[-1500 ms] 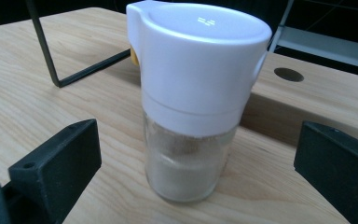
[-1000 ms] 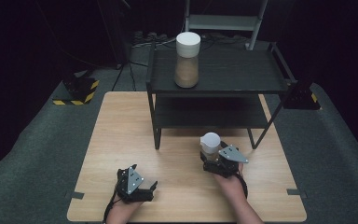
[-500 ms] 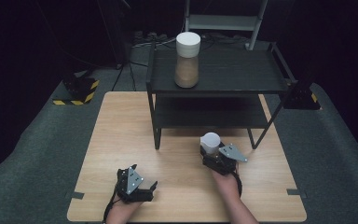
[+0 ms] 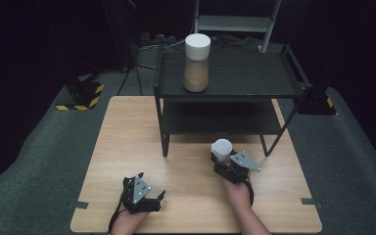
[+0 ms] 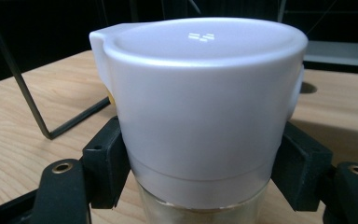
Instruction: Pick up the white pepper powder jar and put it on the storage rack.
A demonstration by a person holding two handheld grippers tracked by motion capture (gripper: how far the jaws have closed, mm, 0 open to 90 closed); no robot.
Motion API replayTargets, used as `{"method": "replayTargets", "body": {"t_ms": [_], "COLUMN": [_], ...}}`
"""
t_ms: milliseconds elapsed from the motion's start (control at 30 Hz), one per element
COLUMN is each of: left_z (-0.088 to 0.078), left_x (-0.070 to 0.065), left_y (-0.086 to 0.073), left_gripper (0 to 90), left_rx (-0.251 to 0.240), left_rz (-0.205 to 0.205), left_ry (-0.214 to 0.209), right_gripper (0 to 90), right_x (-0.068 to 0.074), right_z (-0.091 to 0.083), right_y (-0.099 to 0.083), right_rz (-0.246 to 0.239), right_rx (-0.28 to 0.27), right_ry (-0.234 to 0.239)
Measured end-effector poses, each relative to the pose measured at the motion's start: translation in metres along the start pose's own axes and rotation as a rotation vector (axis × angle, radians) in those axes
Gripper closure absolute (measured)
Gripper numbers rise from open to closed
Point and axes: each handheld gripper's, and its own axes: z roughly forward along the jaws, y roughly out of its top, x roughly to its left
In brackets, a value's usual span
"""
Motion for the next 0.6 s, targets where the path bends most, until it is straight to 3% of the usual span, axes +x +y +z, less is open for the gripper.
{"method": "replayTargets", "body": {"t_ms": [600], "left_z": [0.0], "left_x": [0.0], "left_y": [0.001], "left_gripper": [0.6], "left_rx": [0.003], "left_rz": [0.009], "left_ry": [-0.005], "right_gripper": [29.5], "right_x": [-0.015], "right_z": [-0.052], "right_y": [0.026], "right_rz": [-0.037], "right_rx": [-0.063], "right_ry": [0.05]}}
